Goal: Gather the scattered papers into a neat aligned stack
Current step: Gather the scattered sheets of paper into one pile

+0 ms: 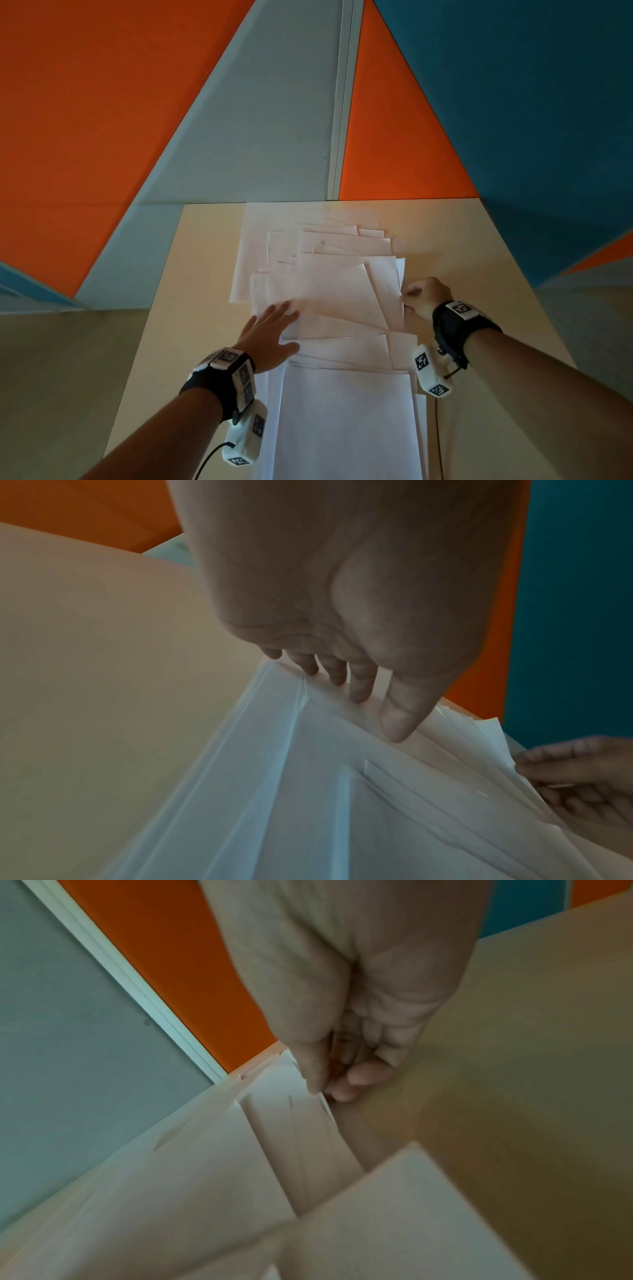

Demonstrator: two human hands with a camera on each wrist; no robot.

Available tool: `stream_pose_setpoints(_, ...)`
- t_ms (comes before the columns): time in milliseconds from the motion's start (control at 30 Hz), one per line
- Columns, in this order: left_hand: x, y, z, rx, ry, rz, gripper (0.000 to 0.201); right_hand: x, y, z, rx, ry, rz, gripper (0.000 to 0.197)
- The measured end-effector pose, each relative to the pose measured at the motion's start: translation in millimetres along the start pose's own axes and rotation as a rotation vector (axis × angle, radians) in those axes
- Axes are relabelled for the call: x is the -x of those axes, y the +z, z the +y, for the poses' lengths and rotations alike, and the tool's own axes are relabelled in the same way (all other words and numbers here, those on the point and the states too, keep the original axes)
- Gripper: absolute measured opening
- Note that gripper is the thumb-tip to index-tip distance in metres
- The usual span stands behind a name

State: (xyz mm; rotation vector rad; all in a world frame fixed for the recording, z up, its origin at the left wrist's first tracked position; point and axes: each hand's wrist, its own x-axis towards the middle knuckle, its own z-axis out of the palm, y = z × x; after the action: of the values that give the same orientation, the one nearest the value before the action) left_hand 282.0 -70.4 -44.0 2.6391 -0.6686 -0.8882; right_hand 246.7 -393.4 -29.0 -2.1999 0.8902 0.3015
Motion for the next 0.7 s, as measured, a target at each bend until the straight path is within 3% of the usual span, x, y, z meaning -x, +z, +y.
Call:
stream_pose_setpoints(133, 1.1, -3.9, -3.4, 0.015, -0.018, 0.059, 0.066, -6.2, -1.8, -11.9, 0.039, 0.044, -0.005, 0.013)
stream_pose_setpoints(233, 10.0, -6.9, -10.2, 0.125, -0.202, 0.242, 0.064, -7.2, -6.3, -12.1, 0.074, 0.101, 0.041, 0.019)
stream_pose_setpoints(300, 13.6, -9.0, -15.7, 0.217, -0.332, 0.294, 0.054, -5.9, -7.0, -9.4, 0.082, 0.132, 0.034, 0.026)
stream_pose_setpoints(600, -5.4, -17.0, -5.3, 0.395, -0.390, 0.230, 0.031, 5.7, 10.0, -18.9, -0.017, 0.066, 0.003, 0.007)
stream_pose_setpoints(700, -1.5, -15.9, -13.6, 0.438, -0.384, 0.265, 0.035, 11.3, 7.8, -11.5, -0.004, 0.133, -0.038, 0.015)
